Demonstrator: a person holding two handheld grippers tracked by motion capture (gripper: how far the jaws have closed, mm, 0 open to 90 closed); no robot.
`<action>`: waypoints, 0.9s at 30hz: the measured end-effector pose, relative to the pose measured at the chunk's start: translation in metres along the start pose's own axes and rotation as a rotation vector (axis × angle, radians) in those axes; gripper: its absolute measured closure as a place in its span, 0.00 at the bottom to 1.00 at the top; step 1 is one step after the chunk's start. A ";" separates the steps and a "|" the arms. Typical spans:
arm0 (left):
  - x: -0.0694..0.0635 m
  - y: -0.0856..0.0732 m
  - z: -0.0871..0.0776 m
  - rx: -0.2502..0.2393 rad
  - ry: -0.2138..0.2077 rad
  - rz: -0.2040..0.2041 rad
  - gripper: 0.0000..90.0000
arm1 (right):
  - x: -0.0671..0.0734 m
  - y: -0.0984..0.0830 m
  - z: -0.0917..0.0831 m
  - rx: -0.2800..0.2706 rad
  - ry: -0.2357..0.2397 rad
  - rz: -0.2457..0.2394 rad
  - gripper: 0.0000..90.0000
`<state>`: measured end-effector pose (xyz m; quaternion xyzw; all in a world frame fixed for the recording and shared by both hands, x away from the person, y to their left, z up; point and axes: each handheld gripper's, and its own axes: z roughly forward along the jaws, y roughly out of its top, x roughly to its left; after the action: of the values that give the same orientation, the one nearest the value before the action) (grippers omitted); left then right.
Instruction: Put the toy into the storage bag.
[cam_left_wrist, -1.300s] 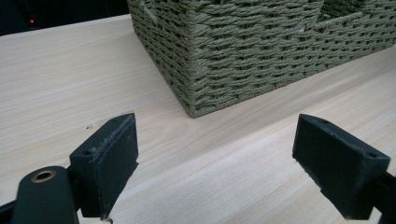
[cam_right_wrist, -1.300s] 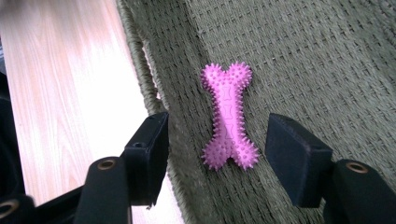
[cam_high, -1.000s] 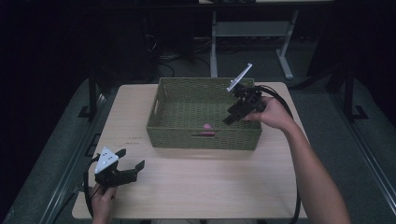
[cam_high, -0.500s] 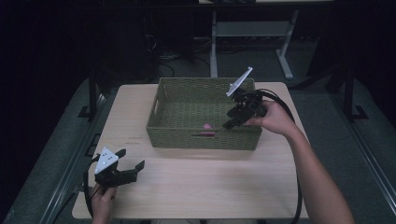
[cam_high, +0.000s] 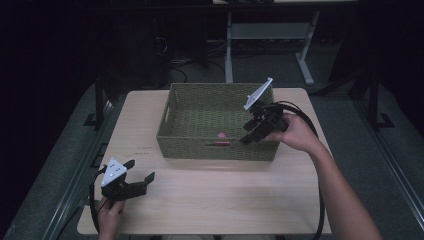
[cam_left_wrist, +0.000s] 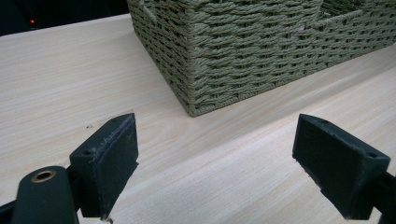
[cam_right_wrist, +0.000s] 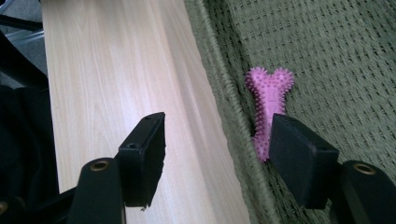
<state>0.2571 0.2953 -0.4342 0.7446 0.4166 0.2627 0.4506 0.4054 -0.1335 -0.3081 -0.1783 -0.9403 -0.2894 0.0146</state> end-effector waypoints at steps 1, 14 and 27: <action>0.000 0.000 0.000 0.000 -0.001 0.000 0.15 | 0.001 0.000 0.000 -0.002 0.000 -0.003 0.40; 0.000 0.000 -0.001 -0.001 0.000 -0.001 0.15 | 0.015 -0.007 0.007 0.006 0.012 -0.027 0.39; 0.000 0.000 -0.001 -0.002 0.003 -0.002 0.15 | 0.021 -0.022 0.017 0.004 0.028 -0.020 0.38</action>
<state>0.2563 0.2961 -0.4339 0.7432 0.4178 0.2636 0.4513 0.3791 -0.1341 -0.3312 -0.1647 -0.9424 -0.2901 0.0253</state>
